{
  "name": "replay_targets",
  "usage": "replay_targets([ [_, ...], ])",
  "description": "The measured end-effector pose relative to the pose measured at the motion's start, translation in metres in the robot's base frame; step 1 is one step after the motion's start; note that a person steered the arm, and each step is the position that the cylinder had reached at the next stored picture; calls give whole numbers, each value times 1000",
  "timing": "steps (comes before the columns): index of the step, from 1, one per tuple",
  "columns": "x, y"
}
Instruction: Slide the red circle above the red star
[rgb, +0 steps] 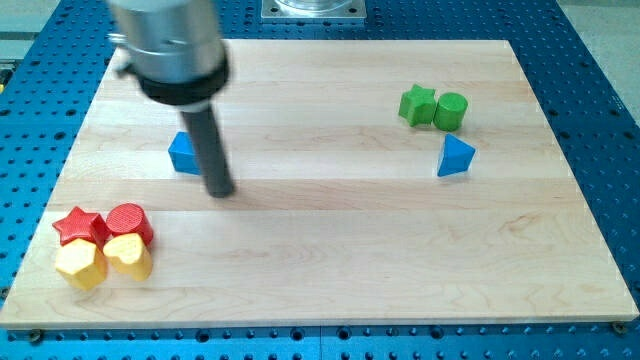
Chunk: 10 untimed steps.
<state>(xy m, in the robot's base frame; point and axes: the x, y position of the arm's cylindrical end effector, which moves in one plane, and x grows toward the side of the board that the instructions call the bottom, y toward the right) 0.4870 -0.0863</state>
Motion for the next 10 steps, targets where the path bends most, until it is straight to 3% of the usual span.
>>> replay_targets([
  [1, 111, -14],
  [2, 119, -94],
  [3, 77, -130],
  [4, 53, -130],
  [7, 33, -66],
  [9, 13, -68],
  [10, -10, 18],
])
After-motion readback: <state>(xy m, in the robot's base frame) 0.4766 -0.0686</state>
